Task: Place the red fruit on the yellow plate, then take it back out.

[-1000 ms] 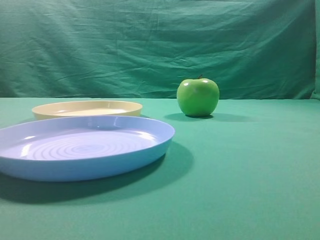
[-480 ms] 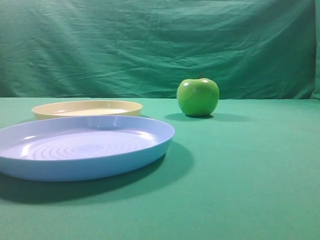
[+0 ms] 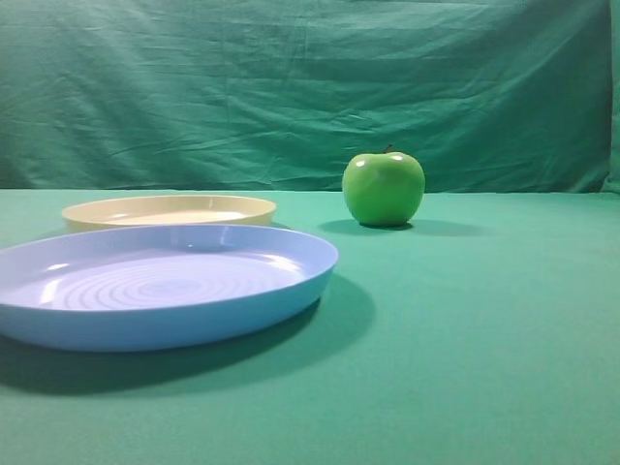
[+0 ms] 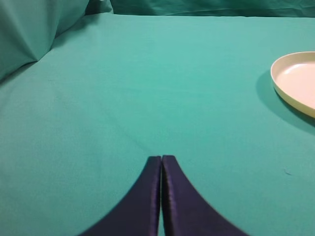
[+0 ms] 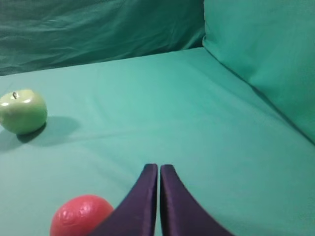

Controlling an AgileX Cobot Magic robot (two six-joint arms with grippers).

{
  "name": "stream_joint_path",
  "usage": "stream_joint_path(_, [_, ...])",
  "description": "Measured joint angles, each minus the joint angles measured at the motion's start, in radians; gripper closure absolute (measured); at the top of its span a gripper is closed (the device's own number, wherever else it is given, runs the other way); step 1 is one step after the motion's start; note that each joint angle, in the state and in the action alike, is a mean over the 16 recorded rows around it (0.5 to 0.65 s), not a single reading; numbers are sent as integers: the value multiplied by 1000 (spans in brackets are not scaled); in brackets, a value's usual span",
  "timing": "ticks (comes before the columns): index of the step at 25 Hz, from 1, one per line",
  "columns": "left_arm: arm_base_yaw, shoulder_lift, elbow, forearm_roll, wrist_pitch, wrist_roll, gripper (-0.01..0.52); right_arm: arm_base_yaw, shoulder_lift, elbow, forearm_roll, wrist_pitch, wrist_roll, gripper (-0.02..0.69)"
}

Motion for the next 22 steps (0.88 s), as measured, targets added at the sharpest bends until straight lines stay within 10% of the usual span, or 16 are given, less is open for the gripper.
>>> stream_joint_path(22, [0,0,0,0,0,0,514,-3,-1,53,-50,-4,-94,665])
